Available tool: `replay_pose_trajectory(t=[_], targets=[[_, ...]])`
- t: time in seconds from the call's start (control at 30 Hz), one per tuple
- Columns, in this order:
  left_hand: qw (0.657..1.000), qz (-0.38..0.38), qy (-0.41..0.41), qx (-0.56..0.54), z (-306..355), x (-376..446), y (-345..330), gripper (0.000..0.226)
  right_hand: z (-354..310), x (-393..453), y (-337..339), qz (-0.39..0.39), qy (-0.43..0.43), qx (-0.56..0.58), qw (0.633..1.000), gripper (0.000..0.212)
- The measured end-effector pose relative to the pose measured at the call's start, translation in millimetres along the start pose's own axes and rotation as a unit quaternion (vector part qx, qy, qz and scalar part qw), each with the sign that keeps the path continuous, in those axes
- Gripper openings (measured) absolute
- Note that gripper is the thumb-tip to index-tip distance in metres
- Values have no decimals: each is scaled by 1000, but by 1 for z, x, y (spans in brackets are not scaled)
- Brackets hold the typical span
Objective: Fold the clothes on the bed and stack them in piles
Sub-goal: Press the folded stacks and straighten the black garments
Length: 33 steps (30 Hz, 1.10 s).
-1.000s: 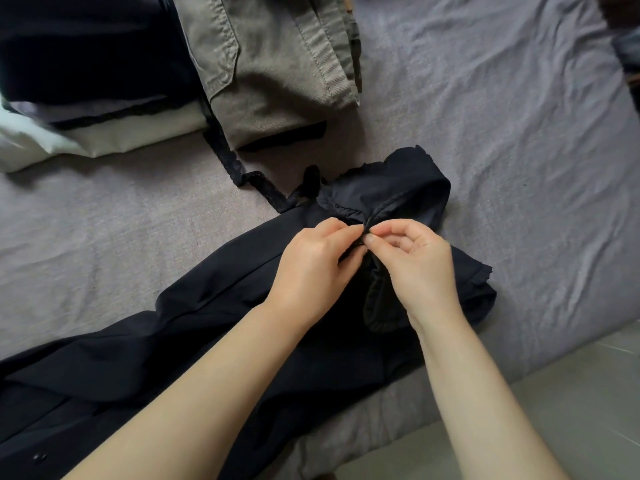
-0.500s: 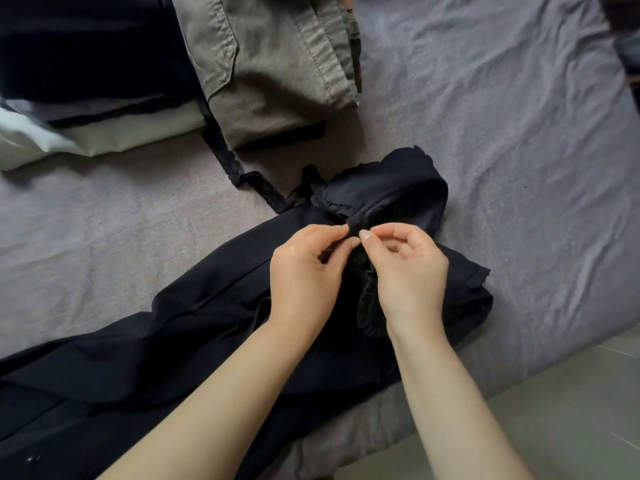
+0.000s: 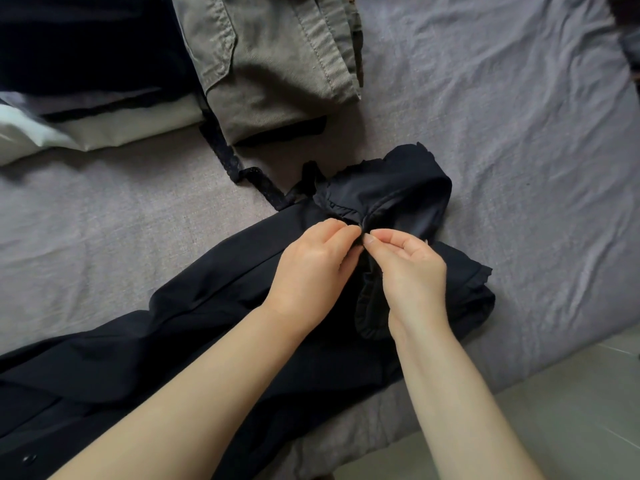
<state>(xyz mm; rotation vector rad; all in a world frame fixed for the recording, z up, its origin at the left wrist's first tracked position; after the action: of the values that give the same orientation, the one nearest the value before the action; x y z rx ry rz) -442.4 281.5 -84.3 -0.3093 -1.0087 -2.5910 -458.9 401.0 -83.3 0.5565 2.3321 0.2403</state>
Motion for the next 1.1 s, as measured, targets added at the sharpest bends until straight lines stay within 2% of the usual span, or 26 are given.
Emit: replay_pose_trajectory(t=[0.1,0.17,0.2,0.27,0.33,0.37,0.5,0.6,0.73,0.87,1.1], targets=[[1000,12,2,3,-4,1,1,21,-4,0,-4,-23,20,-21,999,13],[1000,20,6,-2,-6,3,2,21,-11,0,-5,-70,89,-58,992,28],[1000,18,4,-9,-6,3,2,21,-16,0,-5,-106,142,-90,980,36],[1000,12,-5,-19,-5,3,2,21,-25,-1,-7,-176,257,-177,934,42],[1000,11,-17,-23,-5,1,1,20,-30,3,-7,-200,343,-249,884,39],[999,14,-21,-23,-5,0,1,19,-31,5,-6,-200,367,-263,870,37],[998,41,-34,-18,-6,-6,3,13,-30,10,-7,-192,380,-256,868,31],[998,63,-28,-1,-6,-9,3,10,-25,8,-4,-146,401,-239,872,24],[996,83,-10,14,-4,-11,4,7,-19,4,-2,-95,456,-235,853,19],[997,80,10,13,-6,-14,2,9,-15,4,-2,-88,493,-239,832,13],[993,80,83,17,-9,-24,-4,16,-3,1,2,-94,444,-207,867,10]])
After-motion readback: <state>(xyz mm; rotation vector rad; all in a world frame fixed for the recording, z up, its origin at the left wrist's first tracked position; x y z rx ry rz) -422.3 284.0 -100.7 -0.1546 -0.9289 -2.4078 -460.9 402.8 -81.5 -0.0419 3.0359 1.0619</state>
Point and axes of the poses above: each hand's wrist, its own x-axis towards the middle knuckle, its own y-axis out of the back of the hand, z = x × y, the point moved 6 cm from there along x, towards the middle knuckle, and after that the axes turned 13 degrees about z, right-handed, at the moved point
